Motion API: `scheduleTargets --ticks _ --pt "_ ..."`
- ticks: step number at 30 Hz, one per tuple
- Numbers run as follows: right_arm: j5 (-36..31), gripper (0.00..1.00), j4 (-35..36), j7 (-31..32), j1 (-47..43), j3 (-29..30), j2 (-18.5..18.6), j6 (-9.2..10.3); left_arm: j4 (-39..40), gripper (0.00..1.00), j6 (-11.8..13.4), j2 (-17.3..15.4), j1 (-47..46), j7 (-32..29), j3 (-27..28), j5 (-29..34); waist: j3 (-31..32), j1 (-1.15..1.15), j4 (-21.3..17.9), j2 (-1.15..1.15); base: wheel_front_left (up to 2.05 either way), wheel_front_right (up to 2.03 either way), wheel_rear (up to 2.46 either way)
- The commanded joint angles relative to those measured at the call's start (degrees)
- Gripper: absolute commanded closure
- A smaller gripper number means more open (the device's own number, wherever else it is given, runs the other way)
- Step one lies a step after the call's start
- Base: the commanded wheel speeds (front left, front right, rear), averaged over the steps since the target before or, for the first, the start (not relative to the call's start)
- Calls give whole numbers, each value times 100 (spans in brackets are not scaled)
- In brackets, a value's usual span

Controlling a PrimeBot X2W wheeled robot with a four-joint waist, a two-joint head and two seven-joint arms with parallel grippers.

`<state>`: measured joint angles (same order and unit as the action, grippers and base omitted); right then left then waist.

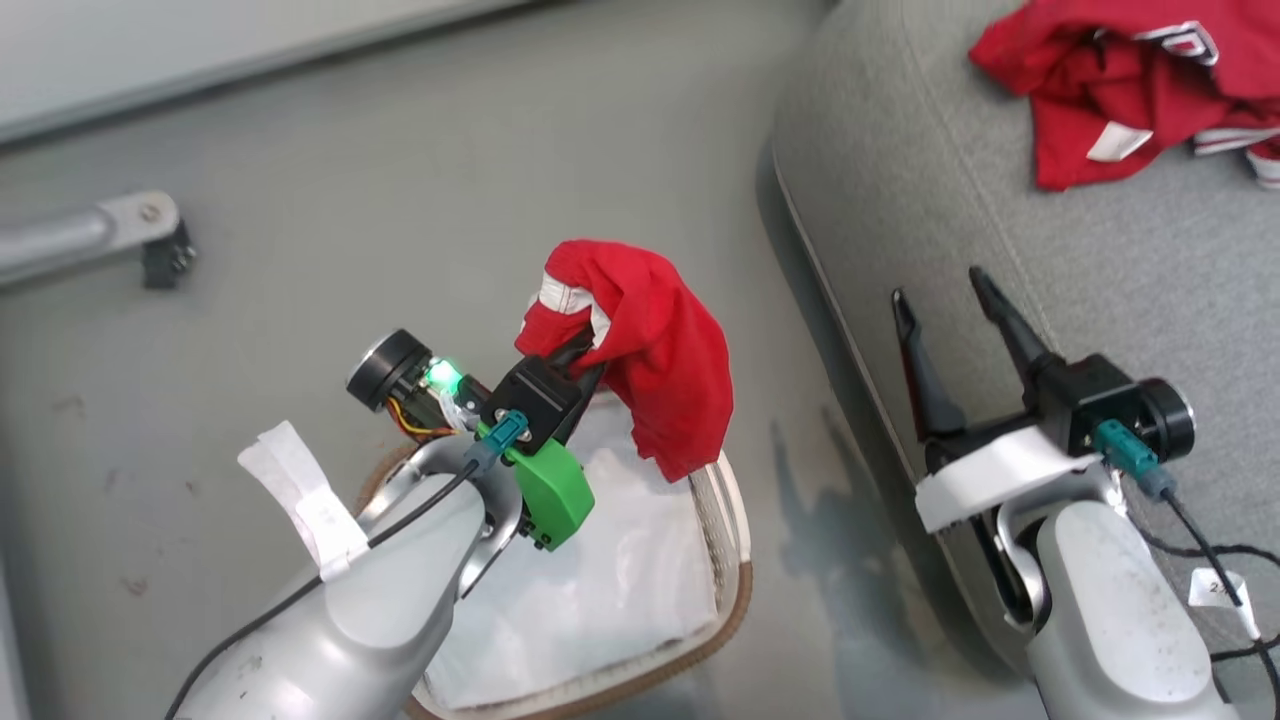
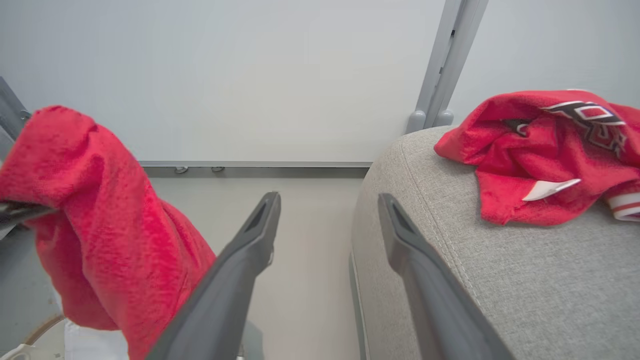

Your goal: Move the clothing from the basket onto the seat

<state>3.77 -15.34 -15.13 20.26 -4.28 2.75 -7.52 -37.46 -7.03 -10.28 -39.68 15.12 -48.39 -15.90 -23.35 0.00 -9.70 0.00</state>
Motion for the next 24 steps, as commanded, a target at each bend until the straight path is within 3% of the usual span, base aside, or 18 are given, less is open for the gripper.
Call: scheduleTargets --ticks 1,11,24 --pt "-46 0 -43 -3 -163 -18 27 6 86 100 -5 -52 -107 4 11 91 891 0 353 0 0 0 0" --pt "-3 0 -197 -3 -483 -374 23 6 367 100 -42 -321 -751 -2 -145 232 1657 0 391 0 0 0 0" --pt "177 0 -174 -3 -343 -1292 24 6 637 100 -51 -489 -1690 -245 -533 -85 2102 0 453 0 0 0 0"
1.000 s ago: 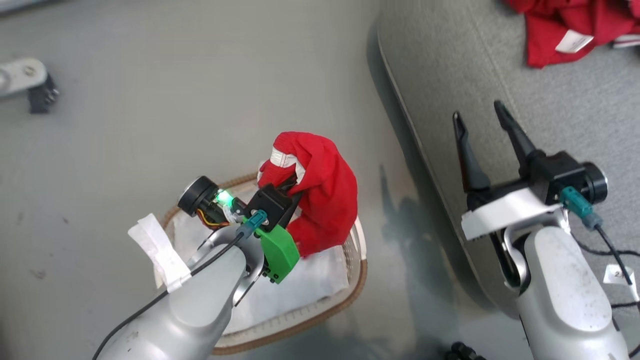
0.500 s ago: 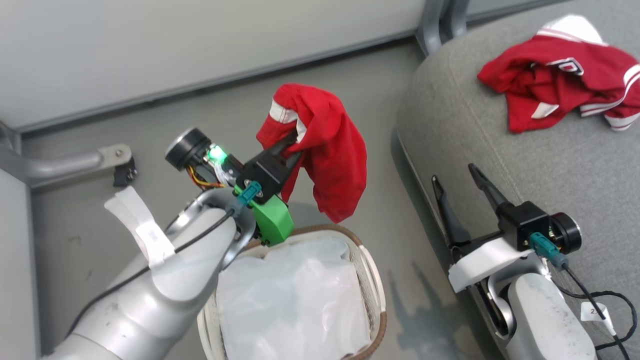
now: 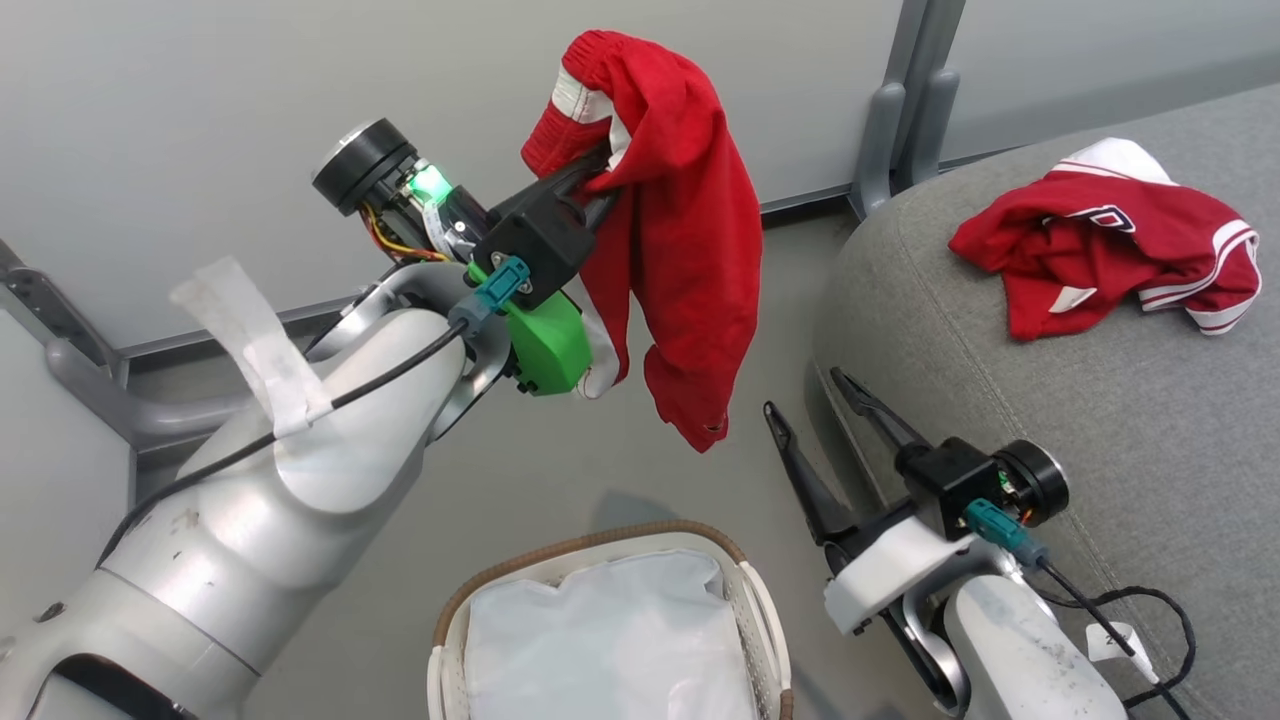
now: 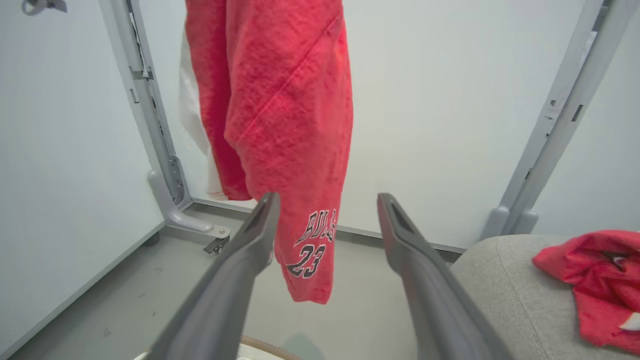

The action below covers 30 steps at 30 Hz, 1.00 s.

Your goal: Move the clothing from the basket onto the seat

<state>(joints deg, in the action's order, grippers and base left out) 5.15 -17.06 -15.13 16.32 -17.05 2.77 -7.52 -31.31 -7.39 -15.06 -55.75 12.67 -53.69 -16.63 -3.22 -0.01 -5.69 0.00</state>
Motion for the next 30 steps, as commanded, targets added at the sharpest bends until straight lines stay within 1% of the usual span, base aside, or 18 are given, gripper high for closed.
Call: scheduleTargets --ticks 1,5,10,15,21,24,25,26,28,30 --pt "69 0 -9 -3 85 -104 23 6 34 100 -15 5 -134 -35 -48 -53 120 1 67 0 0 0 0" --pt "120 0 -119 -3 209 -353 23 6 77 100 -15 97 -302 -96 -186 -182 209 1 158 0 0 0 0" --pt "33 0 -420 -3 405 -418 23 6 155 100 -15 228 -495 -175 -351 -314 274 1 329 0 0 0 0" --pt "-9 0 -529 -3 620 -176 22 6 281 100 -15 315 -556 -187 -512 -402 332 1 477 0 0 0 0" --pt "-124 0 -413 -3 897 33 23 6 464 100 -15 312 -408 -148 -654 -506 371 1 576 0 0 0 0" --pt "-144 0 -427 -3 1011 40 20 6 523 100 -15 284 -292 -145 -704 -547 388 1 598 0 0 0 0" --pt "-145 45 -430 -3 1051 26 21 6 534 100 -15 267 -259 -137 -713 -570 392 1 601 0 0 0 0" --pt "-159 65 -438 -3 1077 -3 21 6 538 100 -12 251 -229 -127 -716 -587 395 1 601 0 0 0 0" --pt "-175 100 -459 -3 1109 -56 23 6 533 100 18 223 -131 -115 -721 -644 399 1 592 0 0 0 0" --pt "-161 100 -458 -3 1139 -78 23 6 519 100 49 193 -41 -95 -704 -676 389 1 581 0 0 0 0"
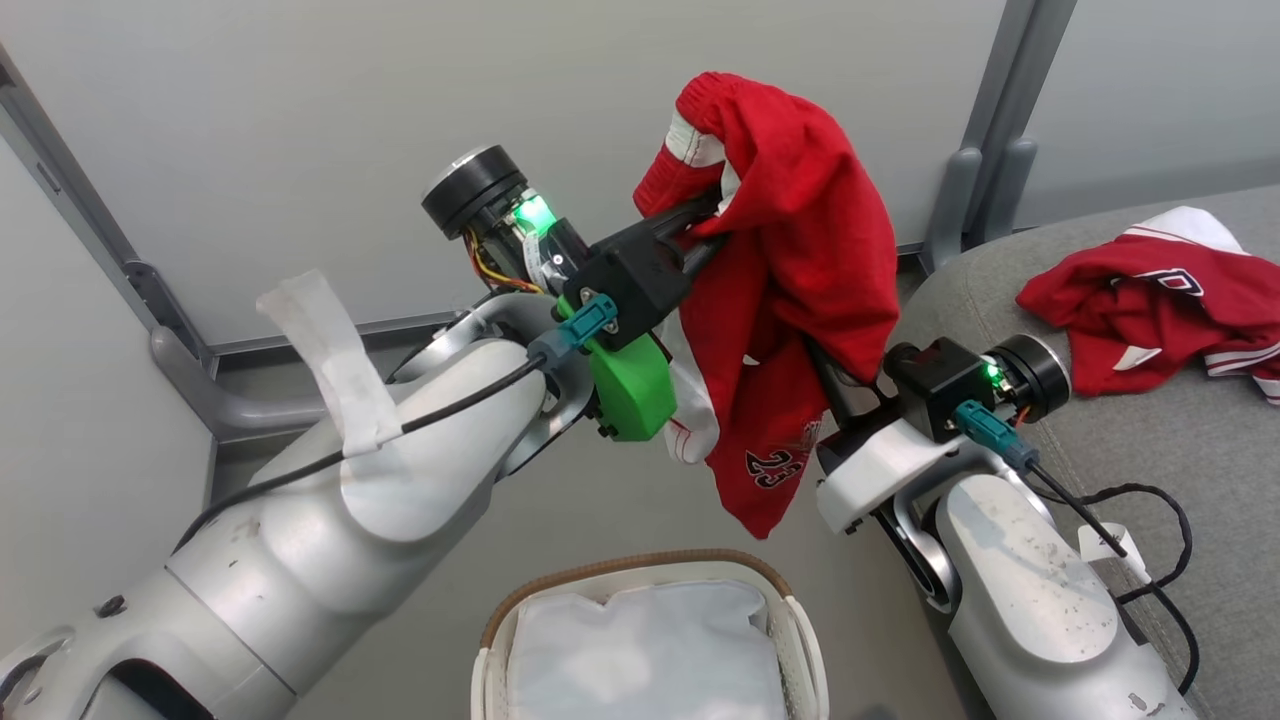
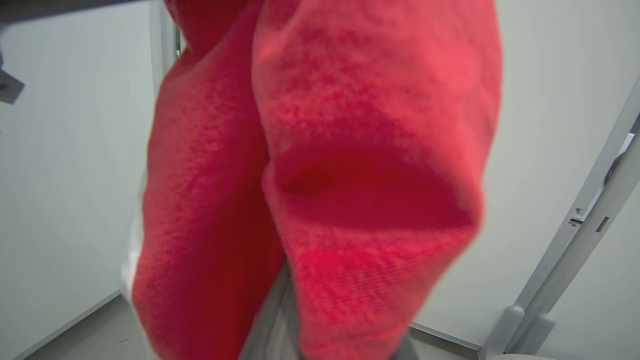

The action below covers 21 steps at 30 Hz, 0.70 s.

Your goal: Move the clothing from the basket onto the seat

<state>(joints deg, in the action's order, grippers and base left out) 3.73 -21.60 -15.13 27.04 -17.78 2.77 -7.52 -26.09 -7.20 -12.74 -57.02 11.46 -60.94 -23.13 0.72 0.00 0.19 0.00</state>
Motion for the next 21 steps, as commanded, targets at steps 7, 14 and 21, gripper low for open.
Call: scheduleTargets --ticks 7,14,21 --pt "-42 100 16 -3 48 22 21 6 -98 100 193 -113 534 192 183 -325 -51 0 -67 0 0 0 0" --pt "-100 100 26 -3 76 182 22 6 -203 0 418 -39 1183 345 418 -564 -97 0 -97 0 0 0 0" --pt "-210 100 76 -3 94 510 20 6 -113 0 575 88 2006 371 857 -613 -147 0 -75 0 0 0 0"
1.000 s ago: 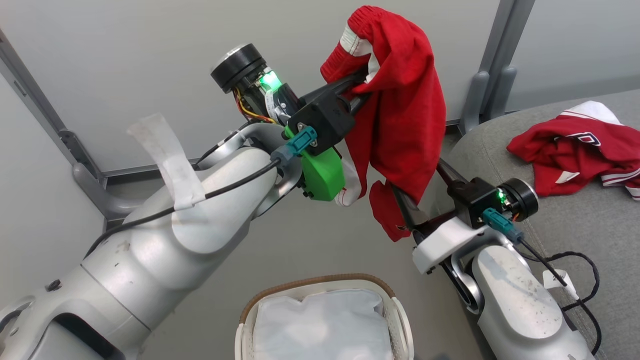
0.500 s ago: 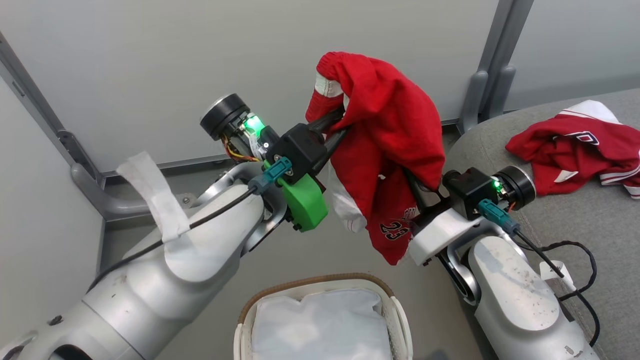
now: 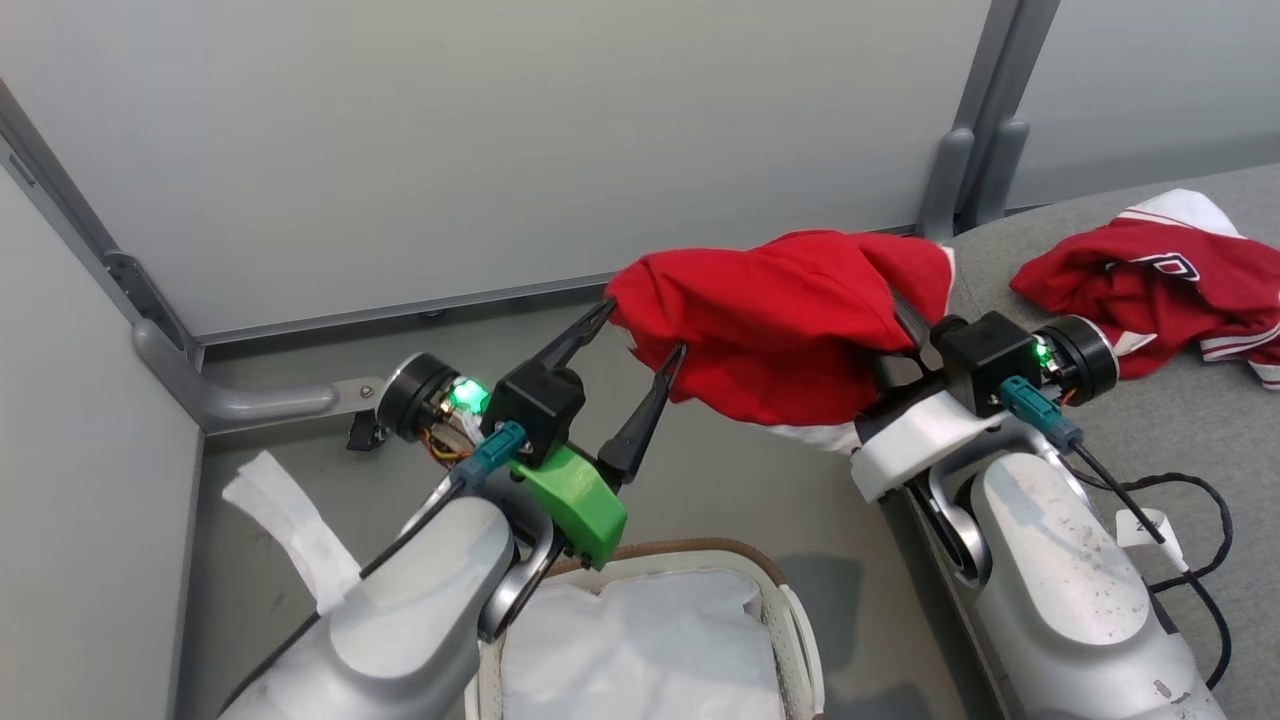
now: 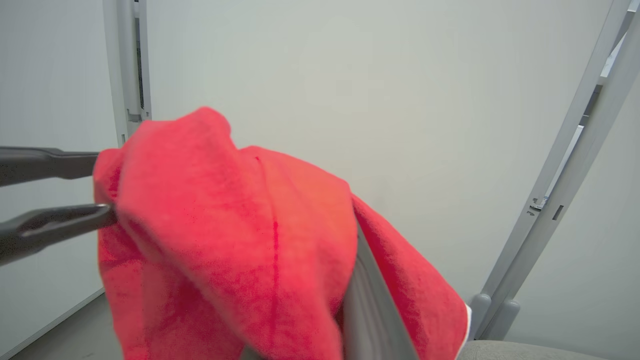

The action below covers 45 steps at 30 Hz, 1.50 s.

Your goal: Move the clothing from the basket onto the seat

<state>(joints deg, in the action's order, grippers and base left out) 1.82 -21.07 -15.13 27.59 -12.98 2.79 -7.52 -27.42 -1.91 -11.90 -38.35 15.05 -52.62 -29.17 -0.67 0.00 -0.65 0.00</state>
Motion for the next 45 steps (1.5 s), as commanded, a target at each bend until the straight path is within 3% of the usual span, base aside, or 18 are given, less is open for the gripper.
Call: scheduleTargets --ticks 1,15,29,35,45 --pt "-41 100 33 -3 36 96 21 6 46 0 63 20 290 14 116 38 -16 0 16 0 0 0 0" --pt "-219 100 58 -3 -194 544 20 6 193 0 -161 366 1825 10 1197 507 -90 0 -46 0 0 0 0" --pt "-211 100 43 -3 -408 703 21 6 271 0 -360 681 2372 11 1888 1049 -149 0 -239 0 0 0 0" --pt "-316 100 76 -3 -238 816 22 6 294 0 -445 749 2359 10 1985 1235 -367 0 -605 0 0 0 0" --pt "-474 100 184 -3 39 1081 17 7 358 0 -517 798 2021 11 2016 1535 -1036 0 -1671 0 0 0 0"
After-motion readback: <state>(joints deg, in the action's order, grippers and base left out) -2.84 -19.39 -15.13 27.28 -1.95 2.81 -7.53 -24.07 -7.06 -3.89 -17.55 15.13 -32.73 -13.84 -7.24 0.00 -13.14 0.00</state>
